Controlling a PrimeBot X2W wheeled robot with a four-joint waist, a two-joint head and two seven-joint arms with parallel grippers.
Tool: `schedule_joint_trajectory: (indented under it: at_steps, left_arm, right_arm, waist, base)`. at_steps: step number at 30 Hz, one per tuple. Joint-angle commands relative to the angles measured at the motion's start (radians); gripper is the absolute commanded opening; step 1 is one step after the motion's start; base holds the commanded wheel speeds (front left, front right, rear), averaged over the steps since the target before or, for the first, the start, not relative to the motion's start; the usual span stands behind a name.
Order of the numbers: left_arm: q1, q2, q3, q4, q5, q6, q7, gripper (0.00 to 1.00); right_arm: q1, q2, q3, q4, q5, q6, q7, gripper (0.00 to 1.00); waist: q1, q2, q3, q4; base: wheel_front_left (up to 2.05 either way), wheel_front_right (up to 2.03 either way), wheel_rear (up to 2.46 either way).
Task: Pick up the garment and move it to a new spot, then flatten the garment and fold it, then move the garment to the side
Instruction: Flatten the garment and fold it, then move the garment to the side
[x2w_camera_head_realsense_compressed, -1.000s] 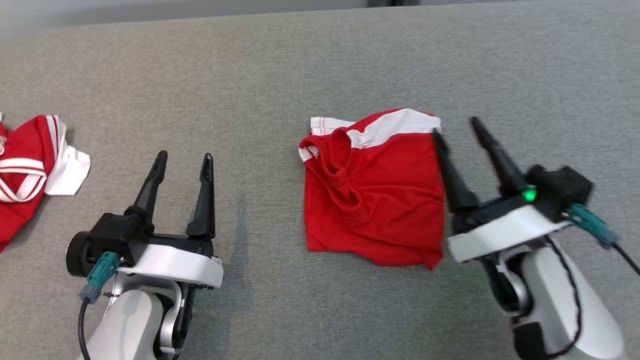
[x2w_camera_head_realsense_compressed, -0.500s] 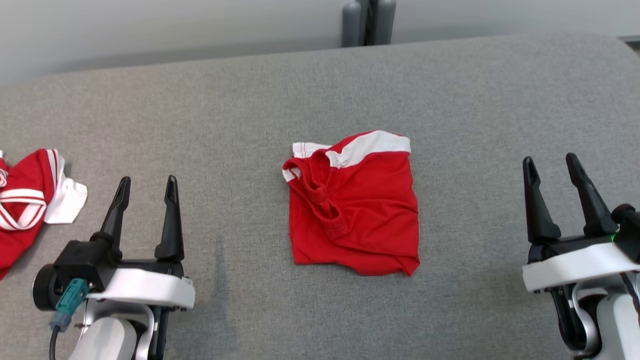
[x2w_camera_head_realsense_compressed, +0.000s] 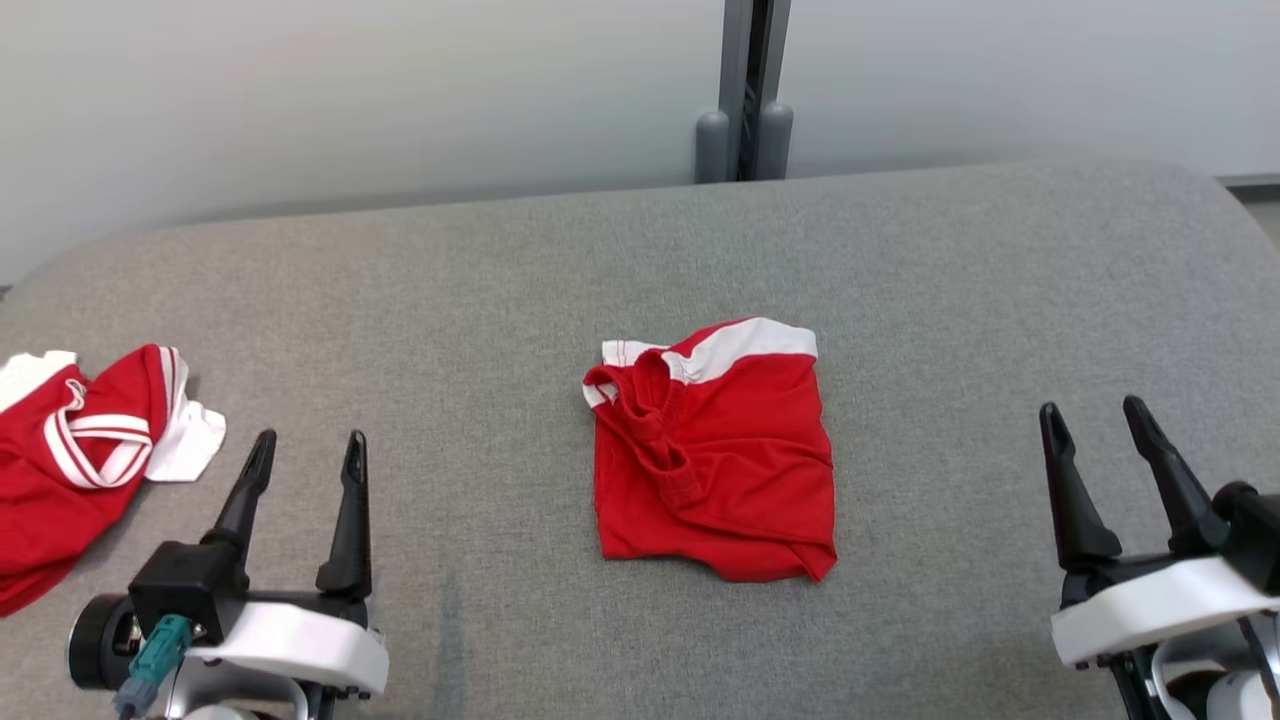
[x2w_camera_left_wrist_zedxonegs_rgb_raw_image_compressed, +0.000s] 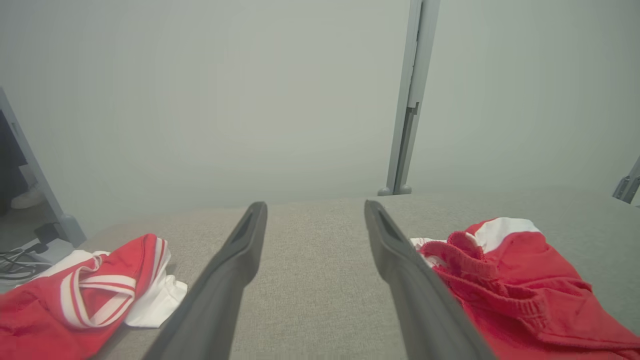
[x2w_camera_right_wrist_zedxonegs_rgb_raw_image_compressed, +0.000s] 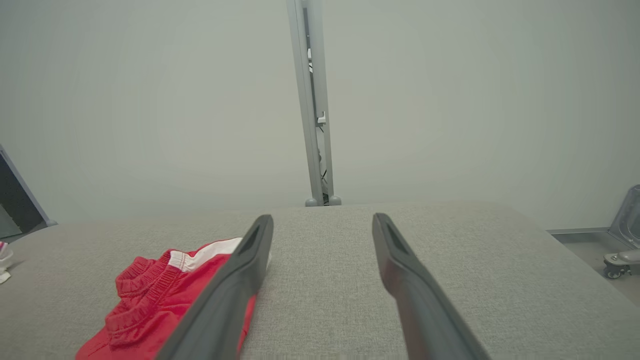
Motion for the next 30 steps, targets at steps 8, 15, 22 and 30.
schedule_joint_trajectory:
  at_steps: [8,15,22,30]
  left_arm:
    - [0.081,0.033,0.013,-0.031,-0.018,0.019,0.018,1.00]
    - [0.107,0.043,0.016,-0.048,-0.027,0.028,0.029,1.00]
    - [0.107,0.045,0.015,-0.056,-0.032,0.030,0.035,1.00]
    - [0.105,0.046,0.011,-0.056,-0.034,0.035,0.040,1.00]
  right_arm:
    - [0.087,0.000,-0.022,-0.053,-0.010,0.000,0.045,1.00]
    - [0.113,0.004,-0.029,-0.079,-0.014,0.000,0.063,1.00]
    - [0.115,0.008,-0.031,-0.084,-0.018,0.000,0.073,1.00]
    - [0.117,0.012,-0.035,-0.082,-0.025,0.000,0.074,1.00]
  waist:
    - [0.0000,0.0000,-0.071,0.015]
    - [0.0000,0.0000,-0.079,0.016]
    - [0.0000,0.0000,-0.078,0.014]
    - [0.0000,0.0000,-0.082,0.014]
  base:
    - [0.00,0.00,0.00]
    - [0.00,0.00,0.00]
    - [0.00,0.00,0.00]
    - [0.00,0.00,0.00]
